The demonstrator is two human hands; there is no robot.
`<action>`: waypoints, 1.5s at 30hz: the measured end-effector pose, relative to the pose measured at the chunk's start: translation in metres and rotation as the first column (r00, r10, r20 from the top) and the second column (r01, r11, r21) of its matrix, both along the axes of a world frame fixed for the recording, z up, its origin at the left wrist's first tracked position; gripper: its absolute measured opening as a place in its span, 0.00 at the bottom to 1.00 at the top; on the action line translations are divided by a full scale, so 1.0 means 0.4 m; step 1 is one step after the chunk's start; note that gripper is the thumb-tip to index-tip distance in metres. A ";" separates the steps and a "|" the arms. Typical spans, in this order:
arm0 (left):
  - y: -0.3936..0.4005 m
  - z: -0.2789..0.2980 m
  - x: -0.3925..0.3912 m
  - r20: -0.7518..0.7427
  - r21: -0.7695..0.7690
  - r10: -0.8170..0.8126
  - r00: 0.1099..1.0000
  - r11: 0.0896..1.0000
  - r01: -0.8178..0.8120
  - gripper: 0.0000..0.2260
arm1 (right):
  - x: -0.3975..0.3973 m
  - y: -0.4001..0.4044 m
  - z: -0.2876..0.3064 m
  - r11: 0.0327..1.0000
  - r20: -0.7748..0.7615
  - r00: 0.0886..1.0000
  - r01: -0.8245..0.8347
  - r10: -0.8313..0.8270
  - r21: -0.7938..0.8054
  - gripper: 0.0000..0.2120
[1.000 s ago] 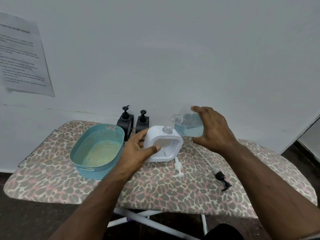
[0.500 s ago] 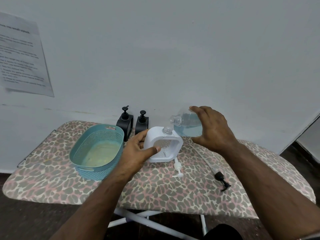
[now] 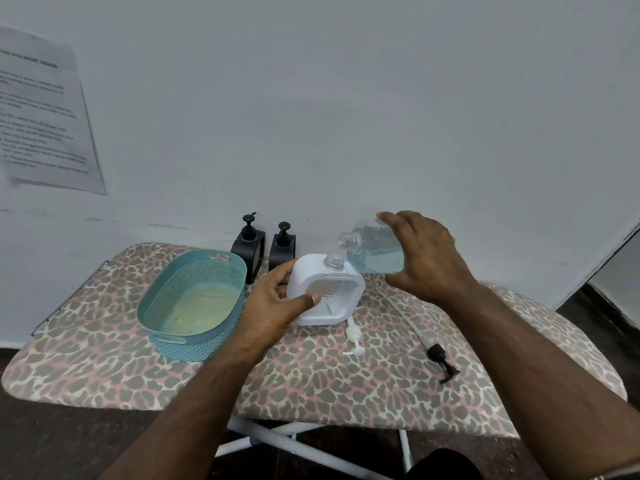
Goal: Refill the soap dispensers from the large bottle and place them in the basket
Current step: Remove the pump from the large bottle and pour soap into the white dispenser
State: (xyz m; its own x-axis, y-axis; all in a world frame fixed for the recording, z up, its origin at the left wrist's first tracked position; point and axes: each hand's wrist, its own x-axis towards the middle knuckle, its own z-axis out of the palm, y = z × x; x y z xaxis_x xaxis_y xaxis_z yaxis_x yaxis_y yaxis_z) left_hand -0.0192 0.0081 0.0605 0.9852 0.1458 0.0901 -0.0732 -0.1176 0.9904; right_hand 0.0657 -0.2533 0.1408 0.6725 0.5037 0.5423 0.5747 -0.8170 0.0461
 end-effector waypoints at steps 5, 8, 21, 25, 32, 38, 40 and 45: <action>0.001 -0.003 0.000 -0.002 -0.009 0.002 1.000 1.000 -0.002 0.33 | -0.003 0.002 0.006 1.000 0.015 1.000 0.006 -0.006 -0.019 0.46; 0.002 -0.003 0.001 0.002 -0.003 0.005 1.000 1.000 -0.005 0.32 | -0.004 0.004 0.007 1.000 0.014 1.000 0.009 -0.009 -0.026 0.46; 0.002 -0.009 0.003 -0.001 -0.017 0.005 1.000 1.000 -0.005 0.32 | -0.003 0.004 0.013 0.999 0.010 1.000 0.021 -0.020 -0.049 0.46; 0.002 -0.010 0.004 -0.002 -0.016 0.010 1.000 1.000 -0.010 0.33 | -0.003 0.003 0.012 0.998 0.003 1.000 0.024 -0.024 -0.051 0.46; 0.004 -0.011 0.007 -0.006 -0.020 0.019 1.000 1.000 -0.019 0.33 | -0.002 0.003 0.012 0.999 0.003 1.000 0.022 -0.022 -0.050 0.46; 0.003 -0.012 0.007 -0.010 -0.031 0.010 1.000 0.999 -0.010 0.33 | 0.001 0.003 0.013 0.998 0.008 1.000 0.028 -0.028 -0.062 0.46; 0.004 -0.013 0.007 -0.010 -0.031 0.011 1.000 0.999 -0.011 0.33 | 0.002 0.003 0.012 0.997 0.004 0.999 0.033 -0.033 -0.064 0.46; 0.003 -0.015 0.008 -0.008 -0.035 0.010 1.000 0.999 -0.010 0.33 | 0.002 0.004 0.012 0.997 -0.004 0.999 0.041 -0.041 -0.068 0.46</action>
State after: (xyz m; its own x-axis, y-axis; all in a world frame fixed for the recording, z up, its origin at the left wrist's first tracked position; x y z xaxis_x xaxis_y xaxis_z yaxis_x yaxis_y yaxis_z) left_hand -0.0159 0.0095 0.0544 0.9843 0.1587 0.0767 -0.0641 -0.0833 0.9945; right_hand 0.0663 -0.2516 0.1458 0.6963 0.5111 0.5040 0.5412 -0.8350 0.0992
